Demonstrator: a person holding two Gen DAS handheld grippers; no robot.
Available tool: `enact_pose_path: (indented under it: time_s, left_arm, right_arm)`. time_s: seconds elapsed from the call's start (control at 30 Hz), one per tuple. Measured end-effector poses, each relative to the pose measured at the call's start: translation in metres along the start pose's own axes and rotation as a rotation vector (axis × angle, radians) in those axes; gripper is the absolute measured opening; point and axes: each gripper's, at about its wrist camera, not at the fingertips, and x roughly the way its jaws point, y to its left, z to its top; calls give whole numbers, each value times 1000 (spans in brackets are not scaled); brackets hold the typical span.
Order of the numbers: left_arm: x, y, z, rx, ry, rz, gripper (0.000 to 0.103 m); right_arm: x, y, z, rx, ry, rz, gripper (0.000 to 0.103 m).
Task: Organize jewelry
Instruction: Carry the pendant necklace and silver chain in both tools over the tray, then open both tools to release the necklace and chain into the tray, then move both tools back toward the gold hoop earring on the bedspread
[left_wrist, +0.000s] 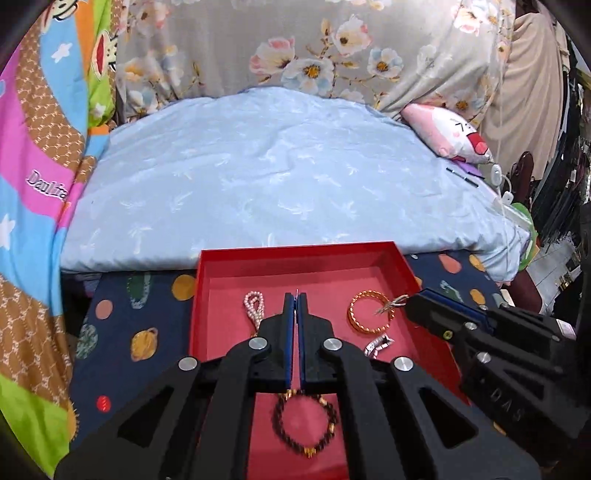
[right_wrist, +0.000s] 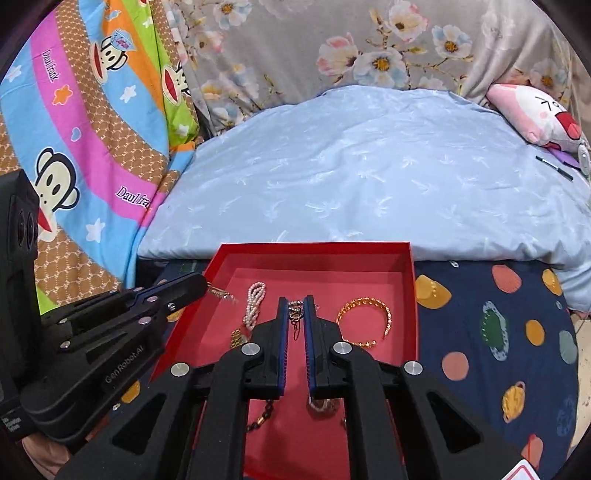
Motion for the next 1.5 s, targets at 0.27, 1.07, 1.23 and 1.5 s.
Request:
enact_pose_path:
  time_s: [0.27,1.07,1.23,1.5]
  left_arm:
    - [35,-4,0,16,34,47,2]
    - [-71,13,-66,22,6,118,29]
    - [-101,29,-110,-37,45,129,36]
    - [-123,42,-174,-109,117,132,49]
  right_arm:
    - [30,-4,4,1,18,1,8]
    - [-77,2,-74,-21,-21,-92,22]
    - [-103,6,-118,-5,27,-76,27]
    - [-105,31,-199,21,158,-4,29]
